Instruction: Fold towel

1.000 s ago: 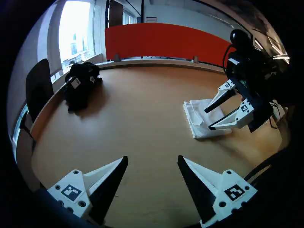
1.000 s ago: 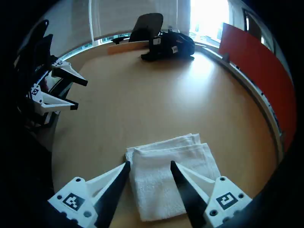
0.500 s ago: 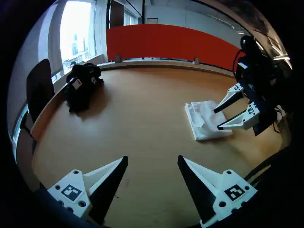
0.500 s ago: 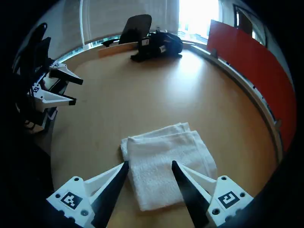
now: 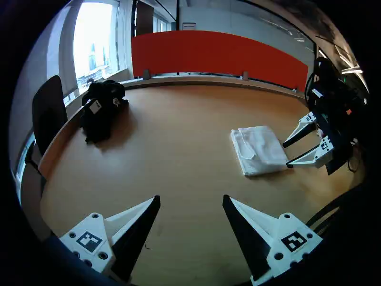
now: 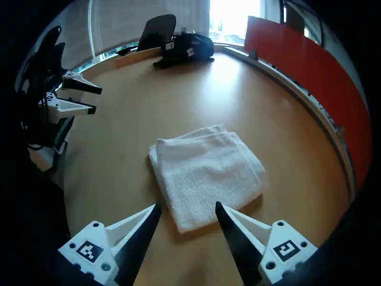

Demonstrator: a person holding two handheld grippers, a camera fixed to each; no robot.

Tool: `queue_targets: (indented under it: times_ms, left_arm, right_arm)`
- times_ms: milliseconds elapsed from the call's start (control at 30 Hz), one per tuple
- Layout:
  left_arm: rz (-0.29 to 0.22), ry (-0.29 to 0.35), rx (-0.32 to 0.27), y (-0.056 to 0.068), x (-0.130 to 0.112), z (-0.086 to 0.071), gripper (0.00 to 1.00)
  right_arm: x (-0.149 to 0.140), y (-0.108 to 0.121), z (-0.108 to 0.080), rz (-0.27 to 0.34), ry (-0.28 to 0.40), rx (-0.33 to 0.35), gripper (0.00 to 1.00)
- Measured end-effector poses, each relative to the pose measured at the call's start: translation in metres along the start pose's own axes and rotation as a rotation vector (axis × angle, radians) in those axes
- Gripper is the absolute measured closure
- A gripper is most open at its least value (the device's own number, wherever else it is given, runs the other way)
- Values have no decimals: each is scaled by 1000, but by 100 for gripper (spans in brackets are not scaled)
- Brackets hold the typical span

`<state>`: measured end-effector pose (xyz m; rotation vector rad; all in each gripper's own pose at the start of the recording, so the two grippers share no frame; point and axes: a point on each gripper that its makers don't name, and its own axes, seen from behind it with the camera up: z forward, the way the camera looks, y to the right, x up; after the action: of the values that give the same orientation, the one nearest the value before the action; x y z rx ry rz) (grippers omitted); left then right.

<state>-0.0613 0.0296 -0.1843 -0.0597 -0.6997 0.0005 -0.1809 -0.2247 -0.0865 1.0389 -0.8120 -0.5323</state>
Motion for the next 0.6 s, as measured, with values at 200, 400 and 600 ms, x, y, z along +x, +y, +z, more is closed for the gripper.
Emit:
queue_targets:
  times_ms: [200,400,600]
  left_arm:
    - [2,1,-4,2,1,1,2]
    - [3,0,-6,3,0,1,3]
    - [3,-2,-8,4,-1,1,2]
  right_arm:
    - [-14,-1,-1,9,-18,-11,13]
    - [-29,-4,2,26,-41,-16,15]
    - [-34,-4,5,50,-50,-24,24]
